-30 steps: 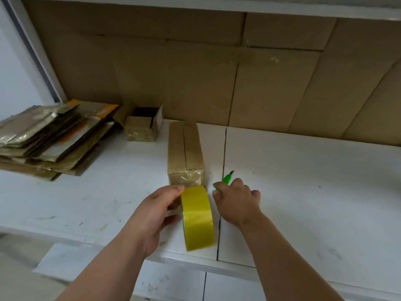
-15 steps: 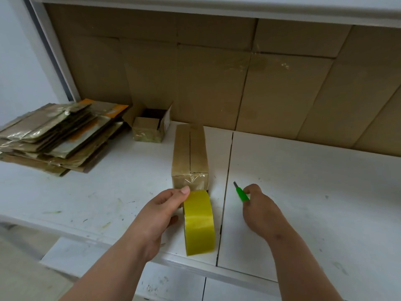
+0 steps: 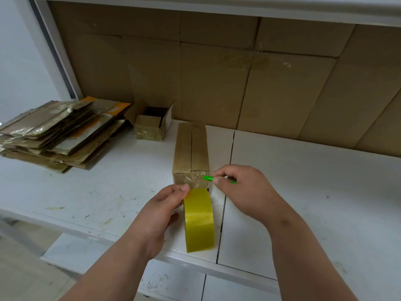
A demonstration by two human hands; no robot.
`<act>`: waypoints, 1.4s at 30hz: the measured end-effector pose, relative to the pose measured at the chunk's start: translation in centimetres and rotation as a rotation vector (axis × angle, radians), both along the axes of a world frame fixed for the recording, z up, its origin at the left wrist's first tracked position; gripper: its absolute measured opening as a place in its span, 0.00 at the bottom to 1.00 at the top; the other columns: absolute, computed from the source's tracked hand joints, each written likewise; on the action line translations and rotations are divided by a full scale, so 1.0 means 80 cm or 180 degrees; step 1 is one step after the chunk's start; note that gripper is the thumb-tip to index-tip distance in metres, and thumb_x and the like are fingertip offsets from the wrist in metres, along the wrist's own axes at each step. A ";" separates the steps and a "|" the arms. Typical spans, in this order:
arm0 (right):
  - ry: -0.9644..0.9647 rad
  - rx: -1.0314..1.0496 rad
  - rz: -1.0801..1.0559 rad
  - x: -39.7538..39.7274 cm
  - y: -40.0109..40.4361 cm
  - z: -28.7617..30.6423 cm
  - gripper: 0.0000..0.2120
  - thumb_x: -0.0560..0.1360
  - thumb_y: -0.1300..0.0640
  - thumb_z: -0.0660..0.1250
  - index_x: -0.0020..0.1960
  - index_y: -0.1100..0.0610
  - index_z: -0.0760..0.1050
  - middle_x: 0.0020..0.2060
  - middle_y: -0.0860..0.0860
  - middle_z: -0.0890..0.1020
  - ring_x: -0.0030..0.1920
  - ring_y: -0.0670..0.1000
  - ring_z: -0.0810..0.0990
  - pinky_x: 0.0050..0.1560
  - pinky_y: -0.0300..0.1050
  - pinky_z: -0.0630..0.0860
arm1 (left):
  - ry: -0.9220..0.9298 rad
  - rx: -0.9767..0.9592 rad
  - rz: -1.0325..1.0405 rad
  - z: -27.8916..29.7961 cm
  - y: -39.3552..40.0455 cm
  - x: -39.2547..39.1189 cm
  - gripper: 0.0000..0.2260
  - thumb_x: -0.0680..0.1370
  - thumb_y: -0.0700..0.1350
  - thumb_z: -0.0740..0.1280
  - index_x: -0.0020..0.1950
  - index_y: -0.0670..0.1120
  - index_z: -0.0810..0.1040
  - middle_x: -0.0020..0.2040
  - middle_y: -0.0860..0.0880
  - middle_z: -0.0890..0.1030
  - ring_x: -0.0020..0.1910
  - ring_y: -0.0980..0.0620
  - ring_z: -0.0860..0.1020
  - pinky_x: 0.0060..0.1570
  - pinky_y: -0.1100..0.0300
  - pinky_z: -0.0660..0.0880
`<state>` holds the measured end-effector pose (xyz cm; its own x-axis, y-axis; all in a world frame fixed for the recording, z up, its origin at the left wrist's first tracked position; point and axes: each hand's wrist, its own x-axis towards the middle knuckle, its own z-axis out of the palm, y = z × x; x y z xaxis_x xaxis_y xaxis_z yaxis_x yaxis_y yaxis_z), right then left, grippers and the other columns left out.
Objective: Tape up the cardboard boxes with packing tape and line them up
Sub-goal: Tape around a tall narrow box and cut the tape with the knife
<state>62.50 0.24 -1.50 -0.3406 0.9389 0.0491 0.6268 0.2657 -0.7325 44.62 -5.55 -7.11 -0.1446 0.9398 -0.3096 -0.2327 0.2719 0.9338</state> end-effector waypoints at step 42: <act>-0.1993 -0.0033 -0.0467 0.025 0.016 -0.084 0.14 0.79 0.48 0.61 0.64 0.44 0.73 0.58 0.46 0.75 0.59 0.50 0.74 0.61 0.49 0.64 | 0.0234 -0.0015 -0.0178 -0.007 0.016 -0.005 0.10 0.80 0.50 0.65 0.55 0.47 0.81 0.52 0.47 0.84 0.59 0.47 0.78 0.60 0.53 0.72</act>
